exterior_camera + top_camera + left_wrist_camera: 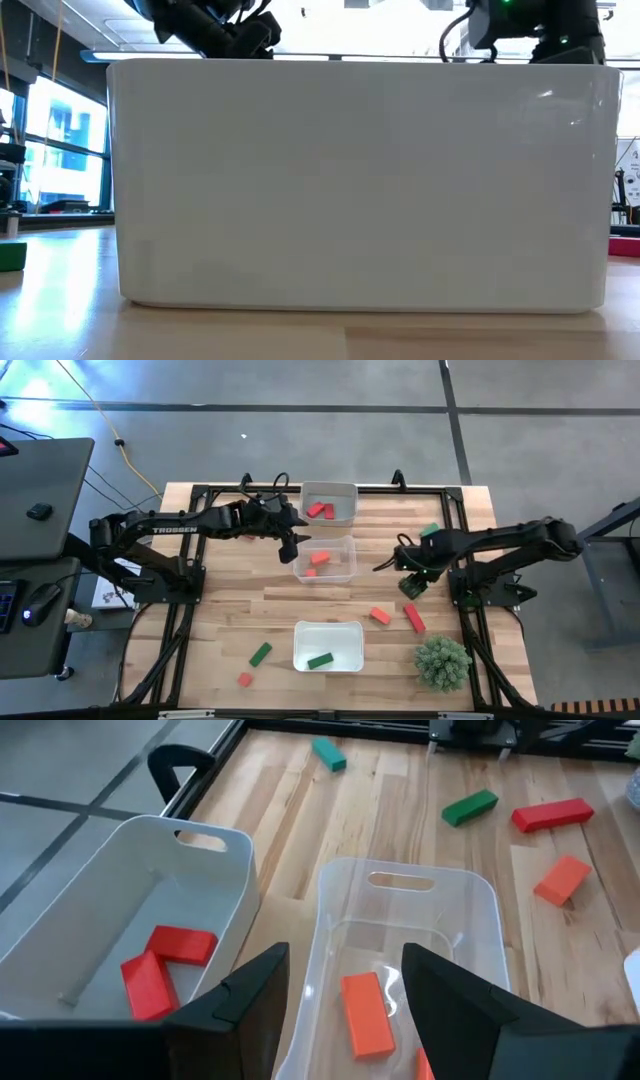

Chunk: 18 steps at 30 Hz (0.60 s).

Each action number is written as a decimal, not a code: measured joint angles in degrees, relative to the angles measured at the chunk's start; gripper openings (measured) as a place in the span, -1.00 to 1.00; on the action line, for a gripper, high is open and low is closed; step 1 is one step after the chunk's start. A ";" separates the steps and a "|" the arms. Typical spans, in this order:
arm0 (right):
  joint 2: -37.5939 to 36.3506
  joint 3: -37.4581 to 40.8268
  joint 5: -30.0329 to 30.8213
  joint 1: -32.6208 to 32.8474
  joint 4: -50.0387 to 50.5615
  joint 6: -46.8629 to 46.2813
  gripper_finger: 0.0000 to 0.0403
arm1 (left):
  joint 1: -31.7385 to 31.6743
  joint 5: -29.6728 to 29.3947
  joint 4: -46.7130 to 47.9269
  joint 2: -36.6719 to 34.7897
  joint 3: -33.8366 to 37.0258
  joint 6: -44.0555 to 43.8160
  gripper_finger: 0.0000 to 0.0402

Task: Sort & place blocks by color
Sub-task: Put the center right green block into the white bin

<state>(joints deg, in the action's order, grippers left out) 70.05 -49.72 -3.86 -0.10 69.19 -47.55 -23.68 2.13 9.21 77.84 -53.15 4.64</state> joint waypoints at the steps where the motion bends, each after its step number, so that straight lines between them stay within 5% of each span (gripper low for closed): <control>1: -0.24 0.22 0.45 0.00 -0.03 0.01 -0.16 | 0.00 0.00 0.00 0.00 0.00 -0.03 -0.08; 18: -0.38 9.62 2.37 -0.02 -11.11 -5.36 0.10 | 0.09 0.01 0.00 0.02 0.00 -7.04 -0.08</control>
<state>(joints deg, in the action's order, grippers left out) 69.67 -40.09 -1.49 -0.12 58.08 -52.91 -23.59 2.14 9.21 77.87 -53.15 -2.39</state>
